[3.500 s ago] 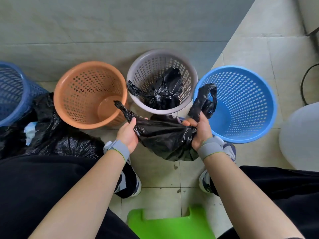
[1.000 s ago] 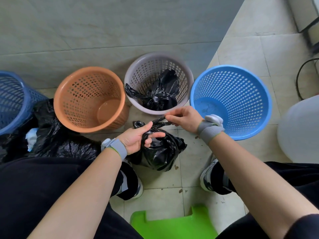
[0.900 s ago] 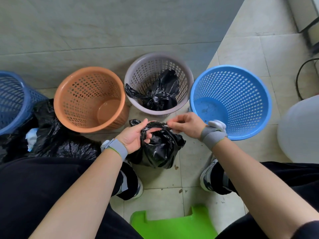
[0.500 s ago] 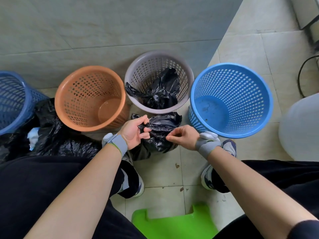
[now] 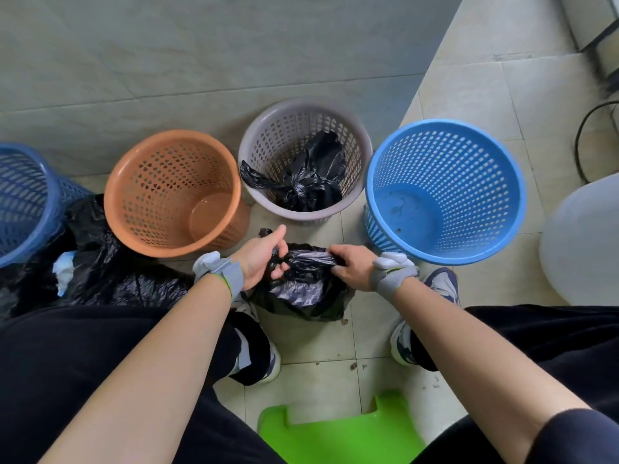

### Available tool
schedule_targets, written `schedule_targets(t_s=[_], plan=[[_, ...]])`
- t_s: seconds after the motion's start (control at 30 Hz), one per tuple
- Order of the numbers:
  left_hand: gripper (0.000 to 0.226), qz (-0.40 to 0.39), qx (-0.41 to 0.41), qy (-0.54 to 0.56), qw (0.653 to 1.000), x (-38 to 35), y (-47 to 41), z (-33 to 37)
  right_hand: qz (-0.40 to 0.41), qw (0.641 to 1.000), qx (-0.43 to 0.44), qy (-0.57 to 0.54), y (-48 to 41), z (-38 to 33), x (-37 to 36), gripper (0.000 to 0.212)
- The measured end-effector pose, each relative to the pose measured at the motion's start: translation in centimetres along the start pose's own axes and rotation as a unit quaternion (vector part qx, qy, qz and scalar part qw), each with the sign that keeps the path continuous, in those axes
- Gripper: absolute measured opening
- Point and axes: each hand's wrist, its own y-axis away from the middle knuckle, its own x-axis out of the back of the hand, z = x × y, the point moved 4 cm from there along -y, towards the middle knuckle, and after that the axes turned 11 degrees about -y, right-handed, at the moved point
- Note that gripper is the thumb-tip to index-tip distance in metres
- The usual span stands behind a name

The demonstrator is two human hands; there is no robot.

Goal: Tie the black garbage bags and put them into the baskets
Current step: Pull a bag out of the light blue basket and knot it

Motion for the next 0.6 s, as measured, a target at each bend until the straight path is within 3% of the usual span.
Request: schedule_targets(t_s=[0.2, 0.27, 0.37, 0.5, 0.6], plan=[[0.058, 0.168, -0.012, -0.062, 0.984, 0.8, -0.8, -0.7, 0.000, 1.000, -0.006, -0.031, 0.9, 0.6, -1.3, 0.018], [0.058, 0.166, -0.033, 0.087, 0.982, 0.2, -1.2, -0.8, 0.004, 0.999, -0.013, -0.051, 1.2, 0.9, -1.7, 0.025], [0.049, 0.123, -0.062, 0.302, 0.943, -0.5, -1.3, -0.4, 0.001, 0.998, -0.014, -0.059, 1.2, 1.1, -2.6, 0.029], [0.050, 0.100, -0.089, 0.349, 0.927, -1.2, -0.5, 0.5, 0.011, 0.997, -0.013, -0.078, 1.1, 1.3, -3.2, 0.026], [0.057, 0.065, -0.075, 0.317, 0.943, -1.1, -0.7, 0.2, 0.023, 0.990, -0.048, -0.131, 1.3, 1.8, -2.8, 0.024]])
